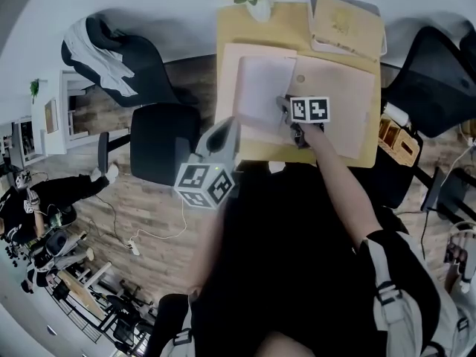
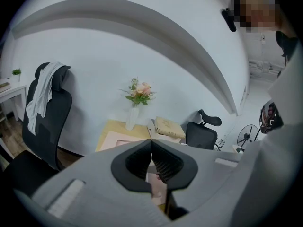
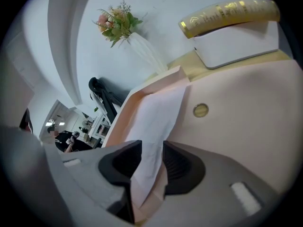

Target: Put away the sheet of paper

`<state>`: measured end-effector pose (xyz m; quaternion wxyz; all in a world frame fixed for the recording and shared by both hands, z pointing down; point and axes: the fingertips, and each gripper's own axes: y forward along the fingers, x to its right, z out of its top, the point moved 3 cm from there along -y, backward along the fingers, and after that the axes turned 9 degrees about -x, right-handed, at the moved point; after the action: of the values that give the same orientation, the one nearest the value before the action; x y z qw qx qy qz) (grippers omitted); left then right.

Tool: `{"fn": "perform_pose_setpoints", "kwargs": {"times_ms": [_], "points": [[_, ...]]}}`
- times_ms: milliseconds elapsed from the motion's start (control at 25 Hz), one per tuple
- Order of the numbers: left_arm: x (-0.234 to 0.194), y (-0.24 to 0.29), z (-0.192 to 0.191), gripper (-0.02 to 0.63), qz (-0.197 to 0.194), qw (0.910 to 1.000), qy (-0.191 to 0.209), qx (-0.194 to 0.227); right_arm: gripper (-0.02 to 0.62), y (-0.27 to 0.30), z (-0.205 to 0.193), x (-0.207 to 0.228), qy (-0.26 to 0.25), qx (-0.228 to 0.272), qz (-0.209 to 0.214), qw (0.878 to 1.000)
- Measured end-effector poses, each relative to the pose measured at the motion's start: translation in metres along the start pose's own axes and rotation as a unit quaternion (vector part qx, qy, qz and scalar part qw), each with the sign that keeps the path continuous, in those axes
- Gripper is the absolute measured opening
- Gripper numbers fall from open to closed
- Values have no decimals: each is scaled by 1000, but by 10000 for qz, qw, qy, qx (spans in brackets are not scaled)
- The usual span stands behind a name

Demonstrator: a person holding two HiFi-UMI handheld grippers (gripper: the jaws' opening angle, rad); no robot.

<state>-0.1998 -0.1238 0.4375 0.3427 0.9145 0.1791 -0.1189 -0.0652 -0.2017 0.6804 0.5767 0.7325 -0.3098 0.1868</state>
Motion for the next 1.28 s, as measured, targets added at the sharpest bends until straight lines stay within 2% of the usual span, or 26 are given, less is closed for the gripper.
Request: {"fn": "perform_pose_setpoints", "kwargs": {"times_ms": [200,560,720,880,1040,1160,1280], "points": [[15,7,-1,9,-92,9999,-23,49,140,-27,-13,10,-115,-37,108,9999],[60,30,-11,9,-398,9992,21,15,140,-115,-43,51,-126,522,-136,9985],[79,45,-18,9,-570,9983,33,-62,129,-149,-43,57,-116,912,-172,9956],[102,57,-19,9,-786,9967,184,-48,104,-183,-36,47,-405,1348,-185,9899],[121,59,-19,9,-1032,9940,350,-90,32,-219,-33,28,-565,1791,-133,9821],[123,58,-12,9,-1179,9916,519,-104,3,-242,-24,10,-725,2116,-168,9745],[120,56,-6,9,-1266,9900,608,-132,3,-258,-20,-14,-887,2319,-225,9684]]}}
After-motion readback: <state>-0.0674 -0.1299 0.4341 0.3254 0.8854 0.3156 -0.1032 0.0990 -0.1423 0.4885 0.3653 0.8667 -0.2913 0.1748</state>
